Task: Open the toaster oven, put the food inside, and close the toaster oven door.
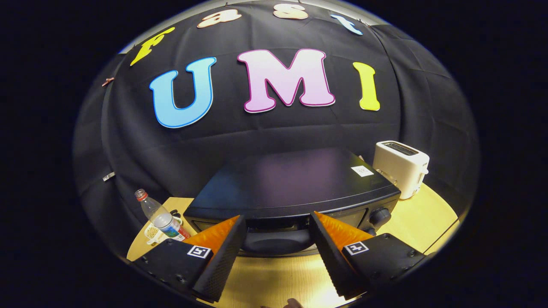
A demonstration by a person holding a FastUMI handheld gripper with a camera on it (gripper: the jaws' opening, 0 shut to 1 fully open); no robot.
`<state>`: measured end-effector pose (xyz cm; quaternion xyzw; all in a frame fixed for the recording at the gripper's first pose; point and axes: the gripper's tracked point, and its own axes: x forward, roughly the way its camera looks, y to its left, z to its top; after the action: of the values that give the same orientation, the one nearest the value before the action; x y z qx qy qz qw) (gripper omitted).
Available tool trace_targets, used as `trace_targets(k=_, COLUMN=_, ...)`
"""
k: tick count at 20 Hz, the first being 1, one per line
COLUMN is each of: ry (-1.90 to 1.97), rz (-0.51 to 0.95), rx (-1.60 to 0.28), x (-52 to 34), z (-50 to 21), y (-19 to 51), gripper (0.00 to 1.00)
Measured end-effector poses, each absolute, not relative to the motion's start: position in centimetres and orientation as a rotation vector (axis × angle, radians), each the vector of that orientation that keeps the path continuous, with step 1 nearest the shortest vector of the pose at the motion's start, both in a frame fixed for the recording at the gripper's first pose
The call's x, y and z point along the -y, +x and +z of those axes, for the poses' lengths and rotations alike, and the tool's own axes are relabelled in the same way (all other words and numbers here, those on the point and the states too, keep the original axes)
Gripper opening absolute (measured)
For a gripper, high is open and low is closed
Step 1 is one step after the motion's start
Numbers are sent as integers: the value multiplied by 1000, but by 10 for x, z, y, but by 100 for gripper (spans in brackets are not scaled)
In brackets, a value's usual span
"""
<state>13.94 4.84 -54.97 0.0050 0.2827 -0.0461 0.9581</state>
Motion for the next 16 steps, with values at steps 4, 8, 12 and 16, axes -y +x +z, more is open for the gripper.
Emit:
trace_targets(k=4, ry=-28, rz=-89, rx=-627, x=-48, z=-558, y=128, gripper=98)
trace_targets(k=8, ry=1, rz=-97, rx=-734, x=-47, z=-565, y=88, gripper=99)
trace_targets(k=12, ry=29, rz=-92, rx=-830, x=-46, z=-579, y=45, gripper=98)
trace_targets(k=16, ry=44, rz=-73, rx=-927, x=-44, z=-603, y=9, gripper=95)
